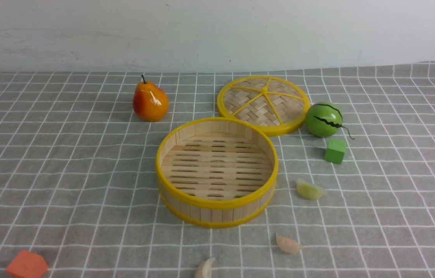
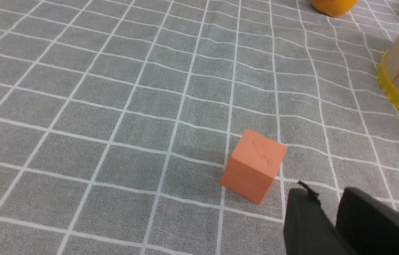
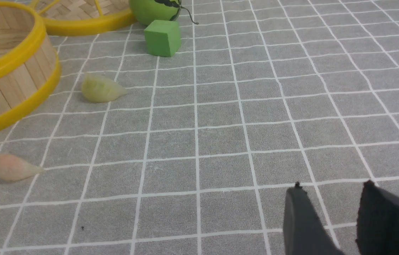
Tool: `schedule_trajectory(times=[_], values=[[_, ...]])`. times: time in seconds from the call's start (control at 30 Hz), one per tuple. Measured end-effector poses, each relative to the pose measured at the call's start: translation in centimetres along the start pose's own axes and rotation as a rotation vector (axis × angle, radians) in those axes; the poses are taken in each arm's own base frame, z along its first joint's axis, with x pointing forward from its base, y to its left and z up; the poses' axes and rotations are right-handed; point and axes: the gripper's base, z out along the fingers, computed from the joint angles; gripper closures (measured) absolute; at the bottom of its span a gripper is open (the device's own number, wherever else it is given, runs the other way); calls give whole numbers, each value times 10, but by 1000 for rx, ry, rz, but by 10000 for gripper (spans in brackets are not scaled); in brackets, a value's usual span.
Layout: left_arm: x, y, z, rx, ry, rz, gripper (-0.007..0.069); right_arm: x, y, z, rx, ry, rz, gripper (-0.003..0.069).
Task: Put the dumplings into the steamer on the table with the grey tablecloth.
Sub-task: 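Reach for and grasp a dumpling on the table with the left gripper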
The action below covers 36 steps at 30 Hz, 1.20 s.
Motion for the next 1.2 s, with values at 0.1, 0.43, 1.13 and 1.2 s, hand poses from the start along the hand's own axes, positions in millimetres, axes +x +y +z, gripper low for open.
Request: schedule_trajectory(times=[0.1, 0.43, 1.13, 1.2], values=[[0, 0, 0, 0, 0, 0, 477, 0, 0, 0, 0, 0, 0, 419], [0, 0, 0, 0, 0, 0, 475, 0, 0, 0, 0, 0, 0, 419], [0, 0, 0, 0, 0, 0, 461, 0, -1, 0, 11, -1, -29, 419], [0, 0, 0, 0, 0, 0, 461, 0, -1, 0, 11, -1, -29, 419]])
